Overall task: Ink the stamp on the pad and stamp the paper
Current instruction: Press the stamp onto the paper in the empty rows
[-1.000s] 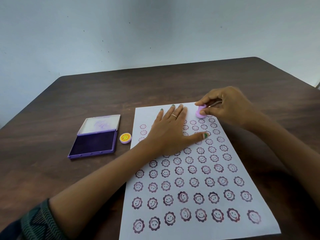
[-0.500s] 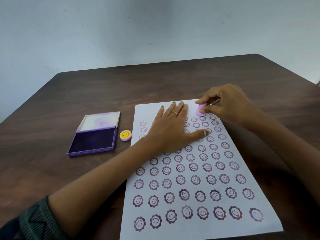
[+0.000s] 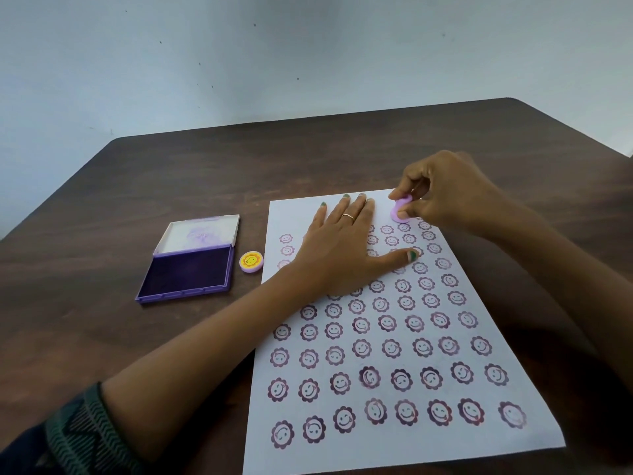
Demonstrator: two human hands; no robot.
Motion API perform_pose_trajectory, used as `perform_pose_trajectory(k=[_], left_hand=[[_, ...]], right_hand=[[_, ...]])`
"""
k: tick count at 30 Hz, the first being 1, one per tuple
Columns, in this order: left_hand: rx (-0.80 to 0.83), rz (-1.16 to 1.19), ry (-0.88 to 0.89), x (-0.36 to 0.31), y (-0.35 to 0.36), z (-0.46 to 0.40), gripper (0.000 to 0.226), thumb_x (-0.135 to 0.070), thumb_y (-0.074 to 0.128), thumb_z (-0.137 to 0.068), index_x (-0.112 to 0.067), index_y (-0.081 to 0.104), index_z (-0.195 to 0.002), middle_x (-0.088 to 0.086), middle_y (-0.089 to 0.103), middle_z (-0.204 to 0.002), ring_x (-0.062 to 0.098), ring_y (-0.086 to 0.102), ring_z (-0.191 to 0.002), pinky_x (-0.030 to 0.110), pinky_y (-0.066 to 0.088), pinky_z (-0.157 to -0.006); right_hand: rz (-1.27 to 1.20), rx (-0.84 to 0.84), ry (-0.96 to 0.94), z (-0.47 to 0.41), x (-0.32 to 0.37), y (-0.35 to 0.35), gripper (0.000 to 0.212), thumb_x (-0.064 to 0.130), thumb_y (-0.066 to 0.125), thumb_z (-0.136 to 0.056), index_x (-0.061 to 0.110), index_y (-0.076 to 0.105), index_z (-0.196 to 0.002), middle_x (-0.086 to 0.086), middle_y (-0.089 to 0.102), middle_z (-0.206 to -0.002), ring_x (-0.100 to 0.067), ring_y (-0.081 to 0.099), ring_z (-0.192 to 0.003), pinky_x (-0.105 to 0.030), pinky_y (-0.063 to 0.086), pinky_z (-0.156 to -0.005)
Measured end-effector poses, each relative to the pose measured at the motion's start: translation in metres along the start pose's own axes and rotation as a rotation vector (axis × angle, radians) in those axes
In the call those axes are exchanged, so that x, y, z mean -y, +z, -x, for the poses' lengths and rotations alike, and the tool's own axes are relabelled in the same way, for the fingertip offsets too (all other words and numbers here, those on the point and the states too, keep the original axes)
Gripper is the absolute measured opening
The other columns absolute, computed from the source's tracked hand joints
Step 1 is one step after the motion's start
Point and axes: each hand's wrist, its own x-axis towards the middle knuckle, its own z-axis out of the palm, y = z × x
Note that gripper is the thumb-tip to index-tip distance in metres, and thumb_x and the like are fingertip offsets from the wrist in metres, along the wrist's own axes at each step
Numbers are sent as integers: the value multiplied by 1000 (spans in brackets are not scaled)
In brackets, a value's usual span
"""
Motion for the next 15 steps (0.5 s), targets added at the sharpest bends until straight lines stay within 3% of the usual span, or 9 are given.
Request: perform_pose_trajectory(k=[3, 7, 12, 15], left_hand=[[0, -5, -3, 0, -1, 0, 97, -78, 28, -78, -19, 3, -151, 0, 2, -161, 19, -3, -148, 40, -9, -115], [-2, -3, -2, 0, -1, 1, 96, -77, 29, -79, -19, 4, -151, 1, 3, -161, 20, -3, -148, 41, -9, -115], [-5, -5, 3, 0, 0, 1, 97, -78, 28, -79, -18, 5, -151, 1, 3, -161, 19, -3, -148, 40, -9, -115], [0, -2, 1, 0, 0, 1, 96, -77, 29, -79, -18, 4, -151, 1, 3, -161, 20, -3, -148, 41, -9, -115]], right_hand=[[-15, 2, 5, 0, 1, -2, 22, 10, 79, -66, 7, 71, -86, -7, 73, -93, -8, 61, -68, -30, 53, -73], [2, 15, 11, 0, 3, -1, 22, 11, 80, -65, 9, 72, -85, 2, 67, -79, 2, 56, -63, -18, 45, -61], [-11, 3, 15, 1, 3, -2, 23, 10, 81, -62, 8, 72, -83, 1, 69, -82, -6, 60, -65, -25, 49, -70], [-6, 6, 14, 1, 3, -1, 22, 11, 81, -63, 10, 72, -83, 5, 65, -77, -1, 58, -64, -20, 47, -64]])
